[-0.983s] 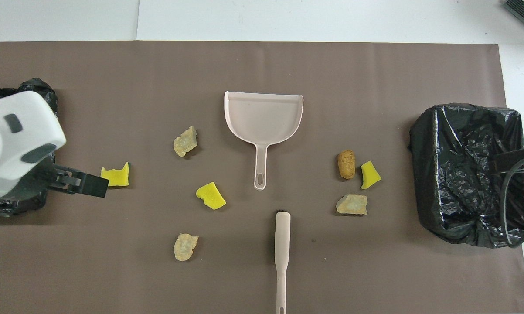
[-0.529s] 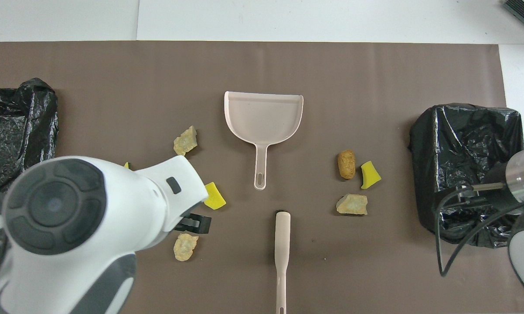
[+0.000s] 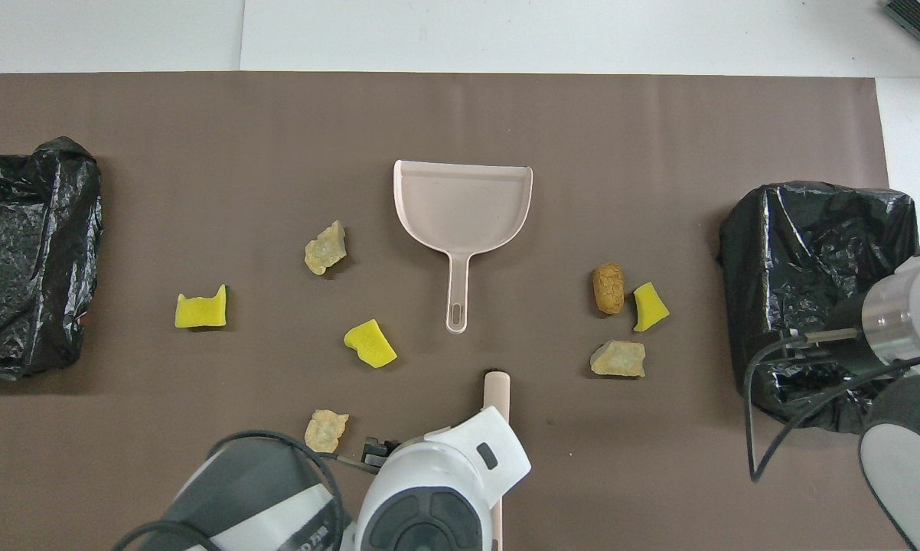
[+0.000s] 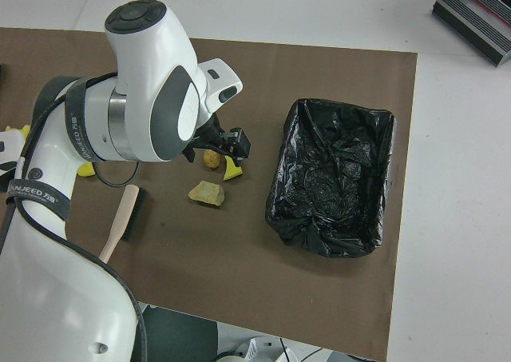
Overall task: Sweep and dump trash in bin
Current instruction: 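Reach the left gripper down and grasp the pink brush handle, then grasp the dustpan handle with the right gripper while the left gripper lifts the brush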
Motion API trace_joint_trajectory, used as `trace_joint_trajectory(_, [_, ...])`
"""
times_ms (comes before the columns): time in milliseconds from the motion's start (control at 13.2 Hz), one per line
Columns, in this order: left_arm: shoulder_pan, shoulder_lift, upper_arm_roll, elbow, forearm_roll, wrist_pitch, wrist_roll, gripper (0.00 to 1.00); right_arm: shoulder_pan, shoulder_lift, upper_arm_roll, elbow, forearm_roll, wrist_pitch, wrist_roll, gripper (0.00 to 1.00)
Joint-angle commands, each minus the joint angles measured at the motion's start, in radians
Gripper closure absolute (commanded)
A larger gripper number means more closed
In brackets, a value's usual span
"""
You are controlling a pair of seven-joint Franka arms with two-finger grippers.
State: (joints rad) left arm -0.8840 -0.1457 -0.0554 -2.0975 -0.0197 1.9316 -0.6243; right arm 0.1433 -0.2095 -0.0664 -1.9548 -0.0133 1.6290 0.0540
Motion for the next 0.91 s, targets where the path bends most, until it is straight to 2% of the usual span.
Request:
trace_joint_trajectory(0, [-0.101, 0.049, 0.020, -0.073, -0.008, 0.134, -0.083, 0.00, -0.001, 0.148, 0.004, 0.123, -0.013, 0.005, 0.023, 0.00])
trace_joint_trajectory(151, [-0.160, 0.089, 0.020, -0.097, -0.008, 0.193, -0.130, 0.00, 0.002, 0.211, 0.004, 0.171, 0.002, 0.025, 0.041, 0.00])
trace_joint_trajectory(378, [-0.217, 0.112, 0.020, -0.143, -0.009, 0.280, -0.182, 0.00, 0.042, 0.342, 0.034, 0.334, -0.001, -0.003, 0.137, 0.00])
trace_joint_trajectory(605, [-0.246, 0.164, 0.020, -0.154, -0.008, 0.308, -0.184, 0.00, 0.110, 0.481, 0.040, 0.496, 0.012, -0.020, 0.313, 0.00])
trace_joint_trajectory(832, [-0.251, 0.183, 0.020, -0.154, -0.008, 0.308, -0.184, 0.00, 0.180, 0.577, 0.074, 0.591, 0.090, -0.029, 0.458, 0.00])
